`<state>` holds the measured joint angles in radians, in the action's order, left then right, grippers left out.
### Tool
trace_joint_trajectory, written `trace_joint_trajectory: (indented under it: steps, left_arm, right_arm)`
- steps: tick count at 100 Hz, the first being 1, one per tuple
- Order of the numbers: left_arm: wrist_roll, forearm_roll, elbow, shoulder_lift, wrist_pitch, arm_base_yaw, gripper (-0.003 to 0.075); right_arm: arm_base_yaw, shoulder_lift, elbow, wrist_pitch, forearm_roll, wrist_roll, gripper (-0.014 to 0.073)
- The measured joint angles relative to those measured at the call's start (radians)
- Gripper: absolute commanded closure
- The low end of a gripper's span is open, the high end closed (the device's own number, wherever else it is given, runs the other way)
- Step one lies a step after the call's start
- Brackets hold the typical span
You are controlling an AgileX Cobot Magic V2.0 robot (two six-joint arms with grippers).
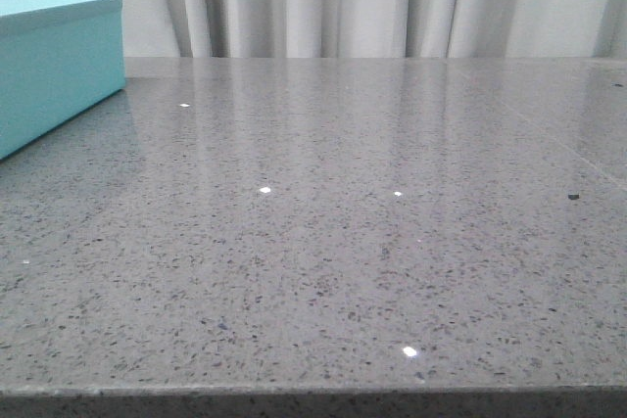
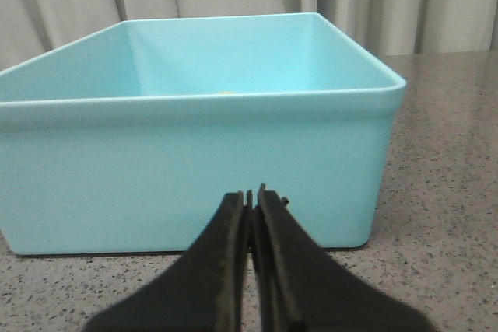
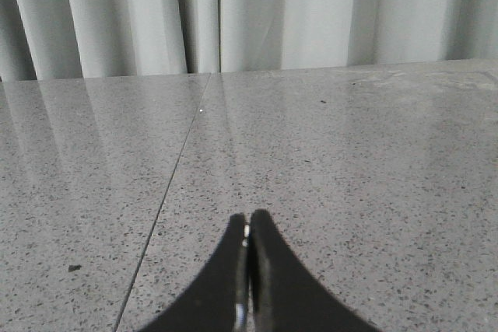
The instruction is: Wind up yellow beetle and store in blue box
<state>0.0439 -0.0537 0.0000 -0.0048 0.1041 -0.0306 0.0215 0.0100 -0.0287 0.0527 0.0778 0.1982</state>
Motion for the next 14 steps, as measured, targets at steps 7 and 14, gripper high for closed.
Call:
trace_joint_trajectory:
  steps: [7, 14]
  left_arm:
    - [0.0, 0.0, 0.0, 0.0, 0.0, 0.0, 0.0738]
    - [0.0, 0.0, 0.0, 0.0, 0.0, 0.0, 0.0738]
  right_arm:
    - [0.0, 0.0, 0.0, 0.0, 0.0, 0.0, 0.0661]
    - [0.0, 0.0, 0.0, 0.0, 0.0, 0.0, 0.0661]
